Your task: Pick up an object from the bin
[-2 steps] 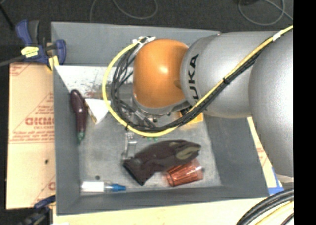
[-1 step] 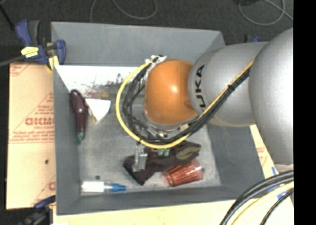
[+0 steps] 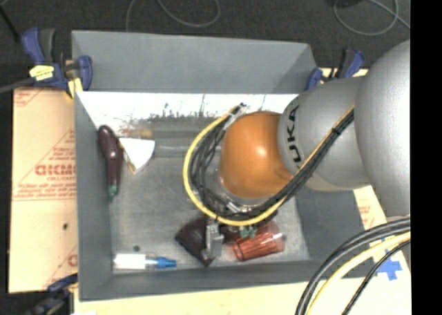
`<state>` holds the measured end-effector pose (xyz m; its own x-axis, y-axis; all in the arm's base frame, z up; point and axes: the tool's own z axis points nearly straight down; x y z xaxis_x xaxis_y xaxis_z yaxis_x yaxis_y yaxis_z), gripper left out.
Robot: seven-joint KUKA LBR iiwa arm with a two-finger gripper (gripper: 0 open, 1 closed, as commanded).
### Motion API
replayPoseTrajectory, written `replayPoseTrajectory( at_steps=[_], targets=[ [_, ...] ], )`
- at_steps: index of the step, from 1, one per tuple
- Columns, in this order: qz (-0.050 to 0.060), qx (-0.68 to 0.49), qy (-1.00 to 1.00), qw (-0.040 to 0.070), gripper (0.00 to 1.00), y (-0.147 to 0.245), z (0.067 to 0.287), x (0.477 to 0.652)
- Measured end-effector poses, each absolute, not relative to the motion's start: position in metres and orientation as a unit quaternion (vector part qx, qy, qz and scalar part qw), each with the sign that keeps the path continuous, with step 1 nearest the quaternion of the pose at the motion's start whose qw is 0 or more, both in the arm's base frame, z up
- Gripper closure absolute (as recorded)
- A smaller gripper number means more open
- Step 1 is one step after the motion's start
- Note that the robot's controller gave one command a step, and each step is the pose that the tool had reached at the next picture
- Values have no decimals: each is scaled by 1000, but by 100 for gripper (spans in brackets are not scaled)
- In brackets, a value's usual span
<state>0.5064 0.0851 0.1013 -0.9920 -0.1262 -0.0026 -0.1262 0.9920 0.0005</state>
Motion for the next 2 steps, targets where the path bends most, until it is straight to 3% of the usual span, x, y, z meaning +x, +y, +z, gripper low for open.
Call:
replayPoseTrajectory(
  at_steps=[1,2],
  targets=[
    [2,-25,1000,4,100,78,71,503],
    [2,-24,1000,4,100,78,71,503]
  ],
)
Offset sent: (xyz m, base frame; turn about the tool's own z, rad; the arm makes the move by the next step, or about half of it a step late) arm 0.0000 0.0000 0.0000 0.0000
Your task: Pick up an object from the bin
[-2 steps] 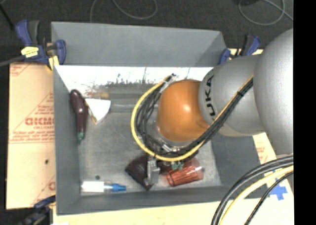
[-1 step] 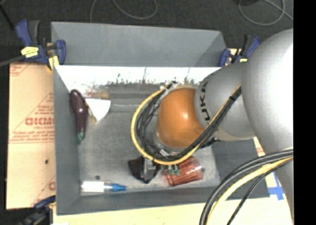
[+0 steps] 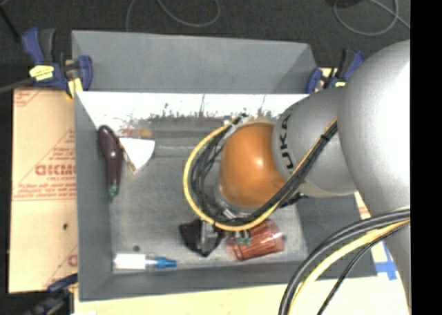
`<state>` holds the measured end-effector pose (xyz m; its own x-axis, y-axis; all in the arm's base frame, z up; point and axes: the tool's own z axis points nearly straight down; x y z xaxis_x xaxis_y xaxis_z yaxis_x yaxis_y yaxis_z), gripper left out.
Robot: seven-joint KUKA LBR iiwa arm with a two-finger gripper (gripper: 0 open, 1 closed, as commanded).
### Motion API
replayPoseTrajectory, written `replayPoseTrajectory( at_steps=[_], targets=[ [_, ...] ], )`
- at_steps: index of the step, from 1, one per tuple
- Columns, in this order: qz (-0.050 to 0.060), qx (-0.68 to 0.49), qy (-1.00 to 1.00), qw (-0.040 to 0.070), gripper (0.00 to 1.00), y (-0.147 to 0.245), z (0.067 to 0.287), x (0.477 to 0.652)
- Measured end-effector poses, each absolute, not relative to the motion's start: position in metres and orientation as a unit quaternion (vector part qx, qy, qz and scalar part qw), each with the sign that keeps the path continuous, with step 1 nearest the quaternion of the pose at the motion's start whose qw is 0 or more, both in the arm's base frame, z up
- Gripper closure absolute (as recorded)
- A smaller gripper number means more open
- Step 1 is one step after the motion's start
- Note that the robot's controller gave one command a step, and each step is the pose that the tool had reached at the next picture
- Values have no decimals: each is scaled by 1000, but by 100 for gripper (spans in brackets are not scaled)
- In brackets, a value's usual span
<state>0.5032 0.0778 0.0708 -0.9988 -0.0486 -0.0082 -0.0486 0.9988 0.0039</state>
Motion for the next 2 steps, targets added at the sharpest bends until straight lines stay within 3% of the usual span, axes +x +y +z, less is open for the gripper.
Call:
replayPoseTrajectory(
  at_steps=[1,2],
  targets=[
    [2,-28,1000,5,100,84,156,505],
    [2,-27,1000,5,100,84,156,505]
  ],
)
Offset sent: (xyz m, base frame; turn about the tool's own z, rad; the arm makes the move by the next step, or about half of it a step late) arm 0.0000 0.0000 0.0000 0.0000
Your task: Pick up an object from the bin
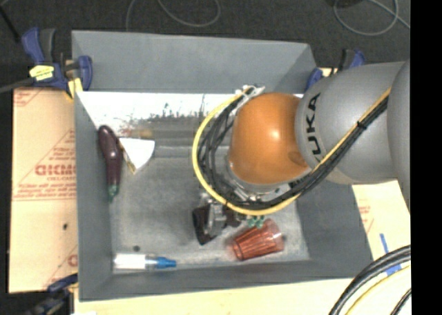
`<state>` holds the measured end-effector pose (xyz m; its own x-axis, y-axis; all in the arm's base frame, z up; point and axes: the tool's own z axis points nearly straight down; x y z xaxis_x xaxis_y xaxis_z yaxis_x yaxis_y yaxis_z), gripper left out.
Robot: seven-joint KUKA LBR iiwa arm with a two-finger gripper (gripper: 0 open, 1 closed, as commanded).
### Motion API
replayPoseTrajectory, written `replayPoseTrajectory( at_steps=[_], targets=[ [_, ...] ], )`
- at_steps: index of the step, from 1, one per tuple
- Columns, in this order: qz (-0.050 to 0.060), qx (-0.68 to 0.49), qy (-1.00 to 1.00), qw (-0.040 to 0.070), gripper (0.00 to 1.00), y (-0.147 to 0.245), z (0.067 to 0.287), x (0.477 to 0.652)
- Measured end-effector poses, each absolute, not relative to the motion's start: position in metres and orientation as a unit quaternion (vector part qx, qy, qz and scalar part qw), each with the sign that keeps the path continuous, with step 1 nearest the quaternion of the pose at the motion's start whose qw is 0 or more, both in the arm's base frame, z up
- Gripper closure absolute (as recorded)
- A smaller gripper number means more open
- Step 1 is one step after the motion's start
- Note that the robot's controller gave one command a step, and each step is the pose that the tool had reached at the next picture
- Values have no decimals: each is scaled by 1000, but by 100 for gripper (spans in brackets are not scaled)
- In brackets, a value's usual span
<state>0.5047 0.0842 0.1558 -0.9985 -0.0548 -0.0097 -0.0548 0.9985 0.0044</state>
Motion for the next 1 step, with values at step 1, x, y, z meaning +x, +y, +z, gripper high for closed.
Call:
replayPoseTrajectory(
  at_steps=[1],
  targets=[
    [2,-39,999,6,100,83,278,511]
  ],
)
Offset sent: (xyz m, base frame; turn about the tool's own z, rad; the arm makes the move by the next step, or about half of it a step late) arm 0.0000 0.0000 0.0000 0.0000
